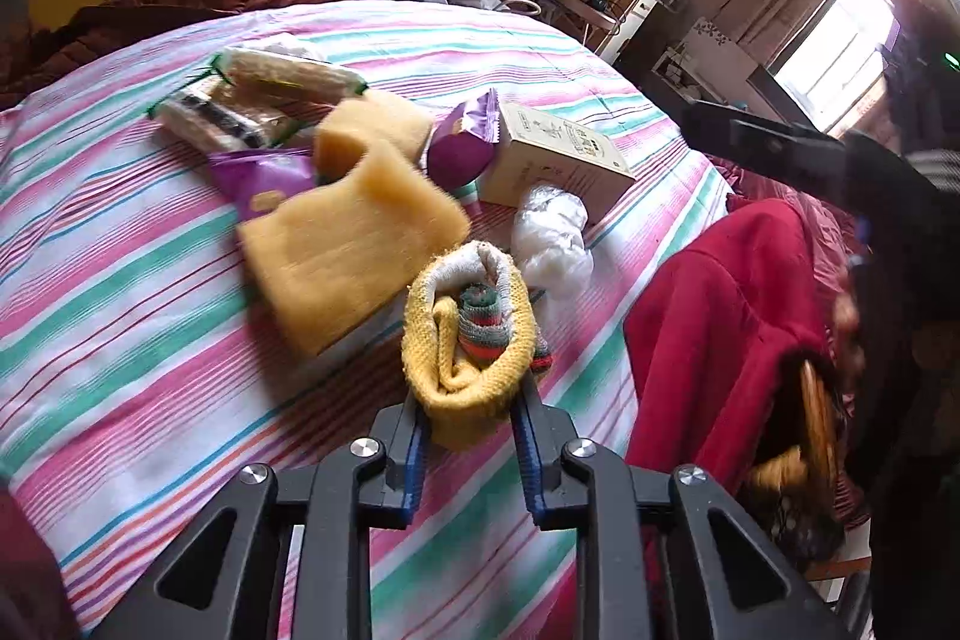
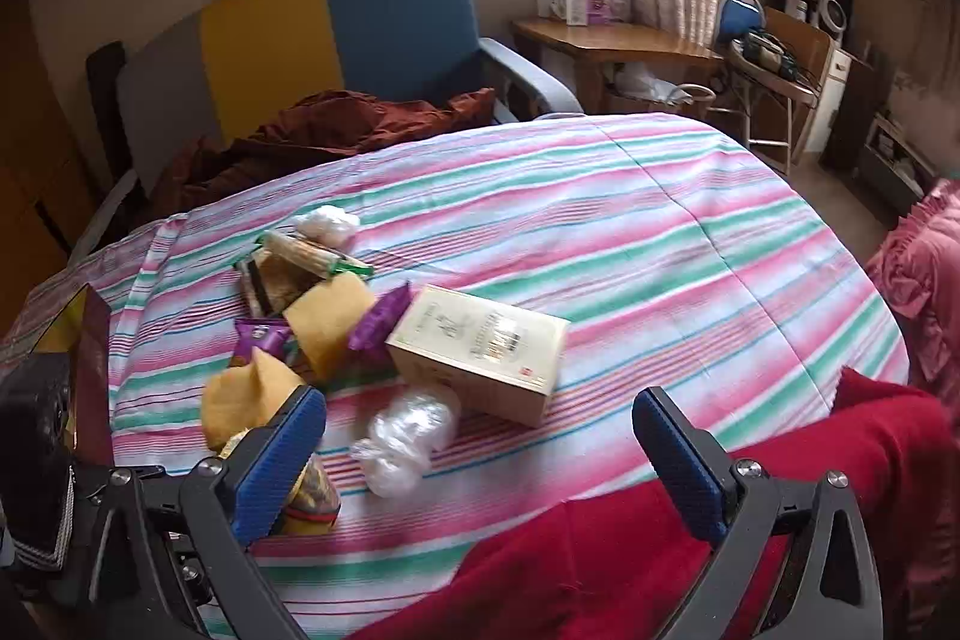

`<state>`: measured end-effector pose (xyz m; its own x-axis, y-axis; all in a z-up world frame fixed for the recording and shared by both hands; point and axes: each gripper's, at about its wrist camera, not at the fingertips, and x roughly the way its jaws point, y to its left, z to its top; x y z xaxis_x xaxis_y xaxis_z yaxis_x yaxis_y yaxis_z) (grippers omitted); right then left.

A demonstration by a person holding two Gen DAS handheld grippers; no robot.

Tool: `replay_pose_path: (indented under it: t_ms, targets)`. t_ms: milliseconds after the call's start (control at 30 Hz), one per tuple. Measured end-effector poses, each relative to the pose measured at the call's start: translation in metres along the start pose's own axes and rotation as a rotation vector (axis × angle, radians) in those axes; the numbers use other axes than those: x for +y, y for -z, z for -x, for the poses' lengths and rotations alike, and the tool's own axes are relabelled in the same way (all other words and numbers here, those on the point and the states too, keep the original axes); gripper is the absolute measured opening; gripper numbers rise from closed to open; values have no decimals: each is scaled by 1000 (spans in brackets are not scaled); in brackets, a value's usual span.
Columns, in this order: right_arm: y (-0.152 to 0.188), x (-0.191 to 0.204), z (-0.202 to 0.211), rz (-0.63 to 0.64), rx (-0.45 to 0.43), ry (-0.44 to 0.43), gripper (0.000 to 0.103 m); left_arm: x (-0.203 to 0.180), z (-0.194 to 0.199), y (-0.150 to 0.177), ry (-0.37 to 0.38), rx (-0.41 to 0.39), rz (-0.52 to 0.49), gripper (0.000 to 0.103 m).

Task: Organize objects
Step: 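Grasp the yellow knitted pouch with the left tool while the right tool grasps a yellow sponge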

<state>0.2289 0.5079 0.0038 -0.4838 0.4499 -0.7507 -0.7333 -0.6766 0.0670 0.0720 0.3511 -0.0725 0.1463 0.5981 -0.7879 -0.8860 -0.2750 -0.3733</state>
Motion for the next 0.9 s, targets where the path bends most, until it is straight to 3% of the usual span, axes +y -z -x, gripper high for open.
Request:
replay_pose_path:
  t_ms: [233,400,567,700,867,900]
  targets:
    - [-2,37,-15,80,84,-104,103,20,41,33,-33,-30,25,24]
    - [6,86,-36,194,177,-177,103,40,69,57,-71,-59,91,24]
    - [12,121,-64,256,249,-171,103,54,98,74,-92,-118,150,24]
    - [12,141,-87,313,269,-81,103,64,116,85,-99,-162,197,24]
    - [13,145,-103,304,326,-86,102,75,135,97,-109,-204,238,24]
    - [15,145,-105,303,332,-79,97,76,139,99,-111,-212,246,24]
